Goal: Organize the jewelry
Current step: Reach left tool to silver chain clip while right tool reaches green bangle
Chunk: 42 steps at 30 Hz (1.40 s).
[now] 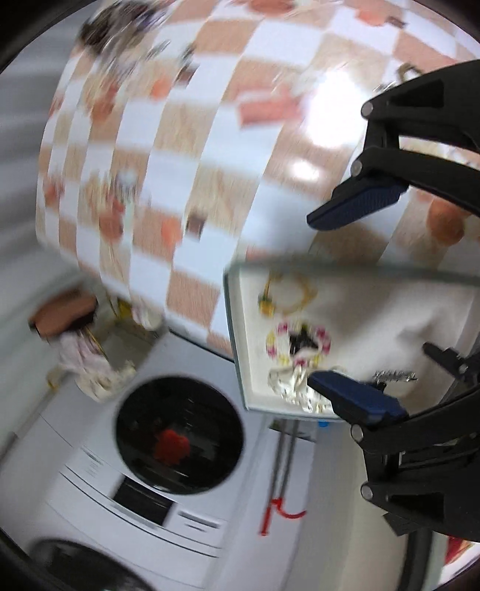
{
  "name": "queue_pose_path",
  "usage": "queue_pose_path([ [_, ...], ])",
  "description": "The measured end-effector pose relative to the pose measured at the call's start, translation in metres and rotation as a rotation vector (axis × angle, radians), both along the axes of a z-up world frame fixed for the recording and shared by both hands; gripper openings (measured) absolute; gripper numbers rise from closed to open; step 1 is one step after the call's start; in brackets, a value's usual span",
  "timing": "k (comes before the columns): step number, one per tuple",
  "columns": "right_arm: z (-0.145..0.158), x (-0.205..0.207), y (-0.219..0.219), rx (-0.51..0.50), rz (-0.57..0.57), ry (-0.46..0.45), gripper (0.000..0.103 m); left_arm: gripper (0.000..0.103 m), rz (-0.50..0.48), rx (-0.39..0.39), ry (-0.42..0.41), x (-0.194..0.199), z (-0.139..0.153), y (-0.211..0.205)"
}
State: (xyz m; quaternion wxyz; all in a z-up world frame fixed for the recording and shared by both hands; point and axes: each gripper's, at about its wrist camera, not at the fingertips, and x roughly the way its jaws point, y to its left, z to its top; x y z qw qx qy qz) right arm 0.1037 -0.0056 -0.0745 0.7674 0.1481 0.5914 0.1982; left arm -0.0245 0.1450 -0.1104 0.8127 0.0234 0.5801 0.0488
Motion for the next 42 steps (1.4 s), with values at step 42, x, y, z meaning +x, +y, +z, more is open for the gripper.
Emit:
queue_pose_path([
  [42, -0.071, -0.162, -0.195, -0.289, -0.394, 0.223, 0.081, 0.087, -0.594, -0.058, 0.122, 0.068, -0.05, -0.206],
])
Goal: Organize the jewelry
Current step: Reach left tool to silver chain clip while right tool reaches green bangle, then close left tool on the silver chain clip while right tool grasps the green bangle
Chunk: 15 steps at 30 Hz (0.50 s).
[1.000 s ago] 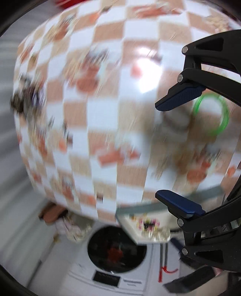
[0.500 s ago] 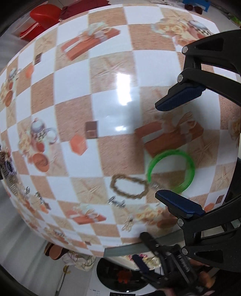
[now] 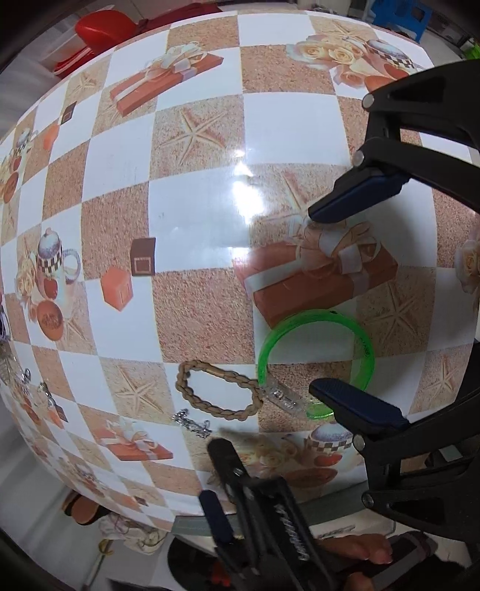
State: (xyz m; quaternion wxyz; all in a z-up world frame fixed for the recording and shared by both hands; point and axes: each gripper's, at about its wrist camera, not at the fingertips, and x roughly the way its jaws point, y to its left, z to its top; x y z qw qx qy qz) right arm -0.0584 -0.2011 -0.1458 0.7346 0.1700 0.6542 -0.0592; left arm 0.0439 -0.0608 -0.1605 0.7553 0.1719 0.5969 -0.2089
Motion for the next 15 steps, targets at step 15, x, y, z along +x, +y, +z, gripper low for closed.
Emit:
queue_pose_path([
  [15, -0.005, 0.005, 0.023, -0.118, 0.099, -0.014, 0.066, 0.063, -0.053, 0.0, 0.015, 0.006, -0.009, -0.028],
])
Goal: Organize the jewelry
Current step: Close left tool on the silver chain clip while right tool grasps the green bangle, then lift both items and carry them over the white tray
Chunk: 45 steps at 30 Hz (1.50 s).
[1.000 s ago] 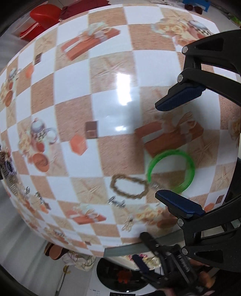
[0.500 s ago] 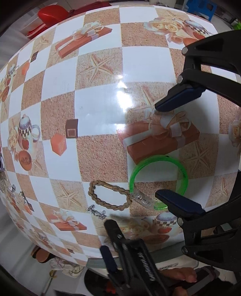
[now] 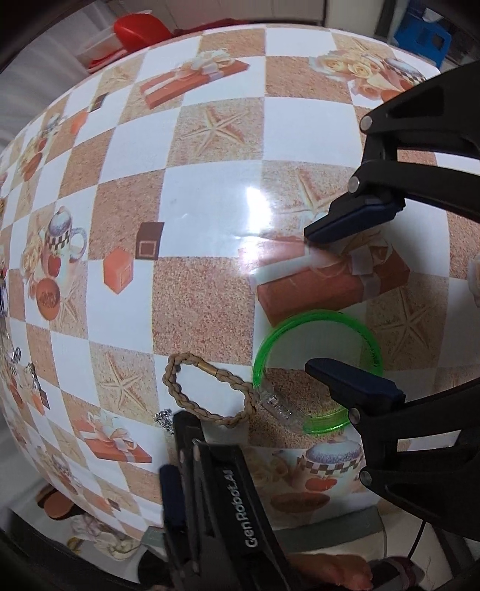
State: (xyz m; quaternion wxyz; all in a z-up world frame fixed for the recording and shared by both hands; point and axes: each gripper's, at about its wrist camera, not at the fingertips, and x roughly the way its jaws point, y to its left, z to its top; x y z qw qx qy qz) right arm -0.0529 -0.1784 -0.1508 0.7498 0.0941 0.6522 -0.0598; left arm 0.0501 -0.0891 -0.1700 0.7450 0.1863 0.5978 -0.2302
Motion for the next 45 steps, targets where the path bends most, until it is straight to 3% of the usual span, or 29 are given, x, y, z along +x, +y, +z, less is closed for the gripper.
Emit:
queue_pose_path([
  [2, -0.001, 0.003, 0.007, -0.035, 0.022, 0.0, 0.062, 0.057, -0.011, -0.004, 0.002, -0.002, 0.002, -0.005],
  [4, 0.0, 0.004, 0.014, -0.053, 0.038, -0.004, 0.058, 0.041, -0.028, -0.009, 0.0, -0.004, 0.004, -0.008],
  [6, 0.0, 0.006, 0.02, -0.056, 0.051, -0.007, 0.055, 0.036, -0.04, -0.01, 0.002, -0.006, 0.004, -0.012],
  [9, 0.002, 0.006, 0.027, -0.055, 0.061, -0.008, 0.046, 0.019, -0.031, -0.02, 0.01, -0.005, 0.006, -0.013],
  [13, 0.003, 0.006, 0.03, -0.064, 0.029, -0.013, 0.032, 0.02, -0.005, -0.048, 0.027, -0.006, 0.007, -0.014],
  [15, 0.005, 0.007, 0.033, -0.063, 0.028, -0.014, 0.011, 0.02, 0.009, -0.06, 0.027, -0.007, 0.009, -0.007],
  [16, 0.005, 0.009, 0.031, -0.057, 0.028, -0.013, 0.007, 0.02, 0.016, -0.067, 0.029, -0.006, 0.009, -0.004],
  [25, 0.014, 0.007, 0.003, 0.068, -0.063, -0.039, 0.007, 0.02, 0.08, -0.124, 0.006, -0.014, 0.034, 0.025],
  [32, 0.02, 0.011, -0.022, 0.102, -0.088, -0.05, 0.007, 0.02, 0.146, -0.143, -0.019, -0.016, 0.049, 0.047],
  [45, 0.044, 0.034, -0.004, 0.127, -0.015, -0.088, 0.007, 0.02, 0.304, -0.164, -0.071, -0.029, 0.074, 0.112],
])
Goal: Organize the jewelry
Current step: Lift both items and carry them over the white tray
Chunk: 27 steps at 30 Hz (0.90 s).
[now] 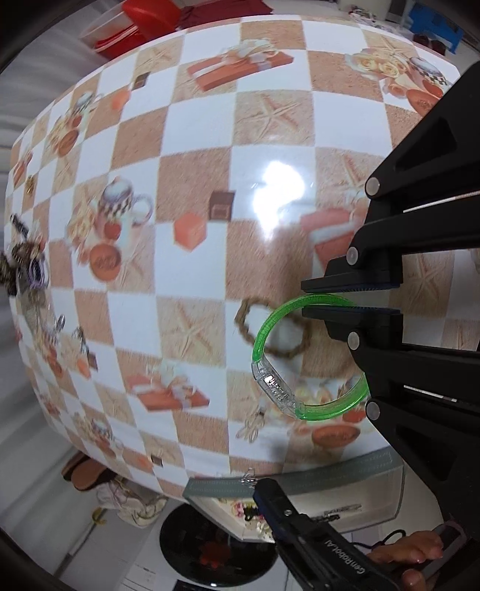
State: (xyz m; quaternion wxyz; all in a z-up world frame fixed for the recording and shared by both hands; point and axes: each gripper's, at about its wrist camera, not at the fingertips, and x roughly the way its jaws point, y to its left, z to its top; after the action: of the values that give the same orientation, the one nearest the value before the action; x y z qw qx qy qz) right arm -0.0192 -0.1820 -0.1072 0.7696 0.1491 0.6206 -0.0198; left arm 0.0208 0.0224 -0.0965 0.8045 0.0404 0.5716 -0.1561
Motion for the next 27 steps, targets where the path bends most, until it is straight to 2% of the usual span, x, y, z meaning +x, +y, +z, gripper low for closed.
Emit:
queue_pose_path([
  [9, 0.018, 0.029, 0.044, 0.024, 0.12, -0.043, 0.007, 0.02, 0.161, 0.007, -0.012, -0.012, 0.005, 0.056],
  [20, 0.031, 0.062, 0.121, 0.047, 0.323, -0.081, 0.007, 0.02, 0.332, 0.02, 0.037, -0.047, -0.011, 0.117],
  [27, 0.028, 0.075, 0.174, 0.069, 0.451, -0.083, 0.007, 0.02, 0.446, 0.031, 0.064, -0.077, -0.017, 0.156],
])
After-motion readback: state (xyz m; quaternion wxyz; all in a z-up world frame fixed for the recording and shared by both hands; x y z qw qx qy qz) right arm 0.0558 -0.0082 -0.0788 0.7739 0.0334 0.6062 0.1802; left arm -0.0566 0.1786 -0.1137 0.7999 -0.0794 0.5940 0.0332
